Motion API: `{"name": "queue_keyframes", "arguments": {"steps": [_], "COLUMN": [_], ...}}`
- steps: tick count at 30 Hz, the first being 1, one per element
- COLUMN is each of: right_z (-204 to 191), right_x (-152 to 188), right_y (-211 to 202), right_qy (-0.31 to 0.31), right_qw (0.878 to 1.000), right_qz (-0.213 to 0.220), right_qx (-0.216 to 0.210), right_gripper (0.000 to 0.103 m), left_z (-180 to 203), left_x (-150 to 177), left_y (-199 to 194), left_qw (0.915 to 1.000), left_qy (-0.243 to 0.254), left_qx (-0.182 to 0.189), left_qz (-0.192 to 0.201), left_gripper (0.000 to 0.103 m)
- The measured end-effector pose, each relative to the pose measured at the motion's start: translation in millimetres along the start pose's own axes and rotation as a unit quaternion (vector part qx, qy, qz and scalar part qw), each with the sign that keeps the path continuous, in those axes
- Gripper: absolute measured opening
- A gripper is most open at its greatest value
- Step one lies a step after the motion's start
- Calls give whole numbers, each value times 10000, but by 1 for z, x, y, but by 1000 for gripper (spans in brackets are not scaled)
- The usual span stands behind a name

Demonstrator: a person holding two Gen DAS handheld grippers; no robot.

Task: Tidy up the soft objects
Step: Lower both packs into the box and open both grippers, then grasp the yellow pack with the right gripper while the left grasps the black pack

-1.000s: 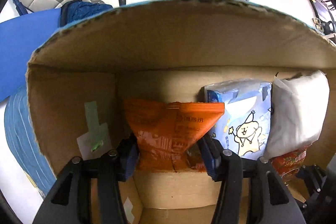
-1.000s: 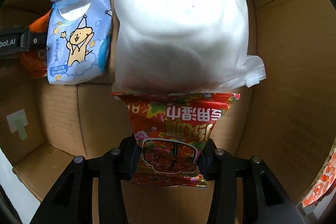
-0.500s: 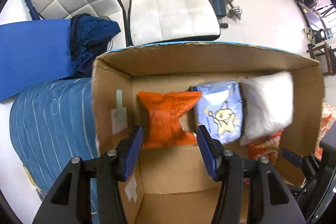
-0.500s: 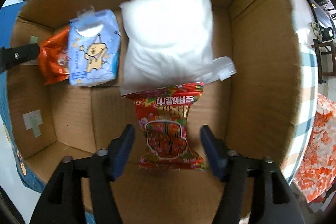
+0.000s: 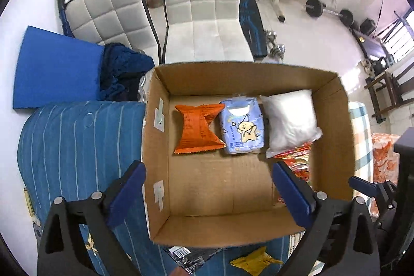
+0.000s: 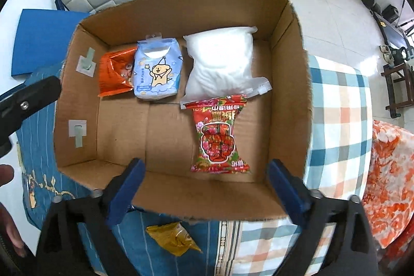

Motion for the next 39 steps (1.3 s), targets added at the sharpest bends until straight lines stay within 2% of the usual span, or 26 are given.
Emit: {"name": "queue_keyframes", "arguments": {"steps": [7,16,21,27,33,39], "right_z": [-5,-2,-3,-7,-10,-11], "right_x": [23,60,81,97,108,117], "right_y": [-28,-86,-116,-135,-142,-131], "right_qy": [23,140,107,178,225,314], "right_qw": [9986,9941,9901,9875,9866,9893], "right_qz": [458,1055,1381,1567,1616,1425], "right_qx": [255,222,233,82,34,-101], "right_gripper": [103,103,103,103,103,103], "left_z": [6,7,4,5,7,3], "left_x": [25,69,87,102,110,116], "left_y": [-45,-84,-102,-125,-129,-130], "left_qw": [9979,9941,9932,9908,9910,9913], "left_qy": [54,38,-19,-53,-54,-103], "left_qx": [-230,-368,-296,-321,-347,-351], "left_qz": [605,1020,1122,1310,1295,1262], "left_gripper": [101,101,101,101,101,101]}}
Point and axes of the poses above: each gripper's, at about its wrist camera, not at the fingertips, and y roughly the way its jaws point, z to its right, x to its underside, the point moved 1 cm from there along y, roughly the way its jaws point
